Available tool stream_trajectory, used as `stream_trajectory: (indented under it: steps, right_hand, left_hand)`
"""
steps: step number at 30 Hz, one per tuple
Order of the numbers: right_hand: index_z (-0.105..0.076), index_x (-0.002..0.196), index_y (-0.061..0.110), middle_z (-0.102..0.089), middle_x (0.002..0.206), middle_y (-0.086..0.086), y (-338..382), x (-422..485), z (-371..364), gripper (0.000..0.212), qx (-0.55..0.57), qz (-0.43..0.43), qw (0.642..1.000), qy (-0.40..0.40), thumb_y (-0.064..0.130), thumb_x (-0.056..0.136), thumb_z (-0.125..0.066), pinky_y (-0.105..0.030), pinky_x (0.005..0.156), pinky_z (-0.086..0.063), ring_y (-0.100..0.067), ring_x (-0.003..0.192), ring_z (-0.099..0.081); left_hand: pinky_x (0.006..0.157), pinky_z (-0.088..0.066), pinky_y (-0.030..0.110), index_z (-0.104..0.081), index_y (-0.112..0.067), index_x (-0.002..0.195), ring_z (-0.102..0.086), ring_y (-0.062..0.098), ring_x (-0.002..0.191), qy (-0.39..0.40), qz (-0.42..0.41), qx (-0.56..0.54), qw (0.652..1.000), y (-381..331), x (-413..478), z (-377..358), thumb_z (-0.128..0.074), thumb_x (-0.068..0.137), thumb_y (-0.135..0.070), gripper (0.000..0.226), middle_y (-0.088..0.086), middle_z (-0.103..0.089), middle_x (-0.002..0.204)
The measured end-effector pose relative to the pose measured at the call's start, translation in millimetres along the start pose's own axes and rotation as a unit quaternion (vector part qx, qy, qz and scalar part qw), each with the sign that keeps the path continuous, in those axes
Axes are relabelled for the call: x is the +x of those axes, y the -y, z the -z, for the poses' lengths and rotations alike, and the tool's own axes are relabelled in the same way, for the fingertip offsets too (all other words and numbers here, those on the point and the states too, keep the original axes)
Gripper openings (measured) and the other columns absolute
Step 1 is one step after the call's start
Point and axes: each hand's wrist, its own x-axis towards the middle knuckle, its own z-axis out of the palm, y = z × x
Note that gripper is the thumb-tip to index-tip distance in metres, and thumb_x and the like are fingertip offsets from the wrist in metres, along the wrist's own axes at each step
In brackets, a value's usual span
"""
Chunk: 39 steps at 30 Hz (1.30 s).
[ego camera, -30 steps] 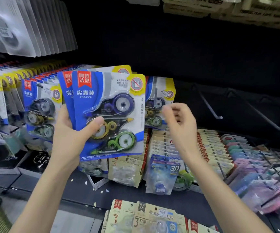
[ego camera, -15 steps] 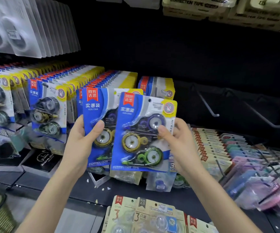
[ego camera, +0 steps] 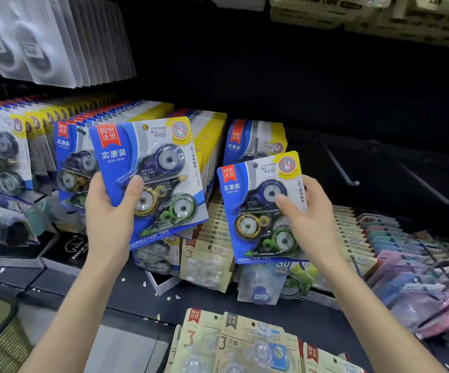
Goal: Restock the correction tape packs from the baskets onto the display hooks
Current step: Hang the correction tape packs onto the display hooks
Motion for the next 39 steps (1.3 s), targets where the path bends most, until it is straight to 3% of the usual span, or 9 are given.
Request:
stream_trajectory:
  steps: [4,9,13,18,22,28,33,36,39]
  right_hand:
    - [-0.055,0.107,0.032,-0.063,0.106,0.017,-15,7,-7,0.028,0.012,-0.020,1.000,-0.011,0.011,0.092,-0.066,-0.006,0.075,-0.047,0.010,0.094,-0.061]
    - [-0.054,0.109,0.030,-0.064,0.116,0.004,-48,35,-23,0.019,0.066,-0.093,0.993,-0.009,0.018,0.096,-0.061,-0.028,0.090,-0.052,-0.008,0.106,-0.063]
    - [-0.054,0.116,0.019,-0.062,0.115,0.002,-70,62,-37,0.018,0.056,-0.106,0.993,-0.007,0.022,0.099,-0.057,-0.016,0.078,-0.049,-0.003,0.100,-0.060]
    - [-0.052,0.107,0.015,-0.055,0.092,0.013,-87,88,-45,0.022,-0.037,-0.126,0.991,-0.038,0.034,0.097,-0.058,-0.027,0.076,-0.040,-0.006,0.086,-0.056]
    - [-0.050,0.095,0.010,-0.047,0.076,0.007,-93,104,-43,0.048,-0.171,-0.191,0.965,-0.047,0.058,0.091,-0.055,-0.032,0.068,-0.034,-0.019,0.082,-0.051]
    - [-0.053,0.121,0.013,-0.063,0.107,0.000,-81,71,-31,0.063,-0.296,-0.173,0.937,-0.062,0.066,0.088,-0.052,-0.033,0.072,-0.041,-0.020,0.096,-0.061]
    - [-0.060,0.107,0.020,-0.065,0.097,0.010,-28,6,-27,0.039,-0.014,-0.064,0.998,0.014,0.053,0.087,-0.061,-0.024,0.081,-0.051,-0.001,0.090,-0.062]
    - [-0.053,0.123,0.016,-0.071,0.110,0.001,-5,-11,-31,0.047,0.134,-0.092,0.980,0.114,0.044,0.088,-0.068,-0.029,0.086,-0.056,-0.012,0.102,-0.067]
    - [-0.054,0.124,0.011,-0.073,0.112,-0.004,4,-12,-30,0.041,0.218,-0.121,0.962,0.115,0.026,0.087,-0.062,-0.033,0.088,-0.056,-0.019,0.107,-0.068]
  left_hand:
    - [0.100,-0.047,0.058,-0.063,-0.049,0.095,-0.063,0.021,0.104,0.008,-0.006,0.006,1.000,1,-1,0,-0.066,0.079,-0.051,0.017,-0.008,-0.067,0.107]
    - [0.100,-0.049,0.048,-0.059,-0.039,0.106,-0.062,0.015,0.107,0.023,-0.017,0.013,1.000,3,-3,-3,-0.065,0.083,-0.042,0.024,-0.010,-0.067,0.111]
    - [0.093,-0.049,0.036,-0.058,-0.038,0.105,-0.062,0.008,0.099,0.026,-0.022,0.015,0.999,4,-3,-8,-0.065,0.084,-0.038,0.022,-0.022,-0.067,0.100]
    - [0.092,-0.049,0.041,-0.057,-0.034,0.102,-0.061,0.010,0.094,0.023,-0.023,0.036,0.999,7,-2,-11,-0.068,0.089,-0.027,0.019,-0.019,-0.066,0.096]
    - [0.091,-0.050,0.047,-0.060,-0.036,0.098,-0.061,0.014,0.092,0.030,-0.024,0.048,0.998,6,0,-13,-0.066,0.085,-0.032,0.015,-0.013,-0.066,0.095]
    - [0.092,-0.051,0.048,-0.065,-0.050,0.091,-0.064,0.017,0.095,0.061,-0.016,0.031,0.998,5,-1,-10,-0.069,0.084,-0.035,0.018,-0.008,-0.068,0.099]
    - [0.078,-0.055,0.021,-0.069,-0.033,0.097,-0.067,0.008,0.090,0.163,0.013,-0.009,0.987,4,-6,-10,-0.070,0.068,-0.046,0.032,-0.011,-0.073,0.096]
    - [0.079,-0.055,0.024,-0.072,-0.044,0.097,-0.067,0.009,0.093,0.229,0.019,-0.013,0.973,6,-16,-19,-0.070,0.068,-0.044,0.029,-0.009,-0.073,0.101]
    - [0.078,-0.055,0.022,-0.070,-0.050,0.097,-0.067,0.006,0.092,0.251,0.032,0.007,0.967,8,-25,-26,-0.069,0.068,-0.048,0.028,-0.012,-0.073,0.101]
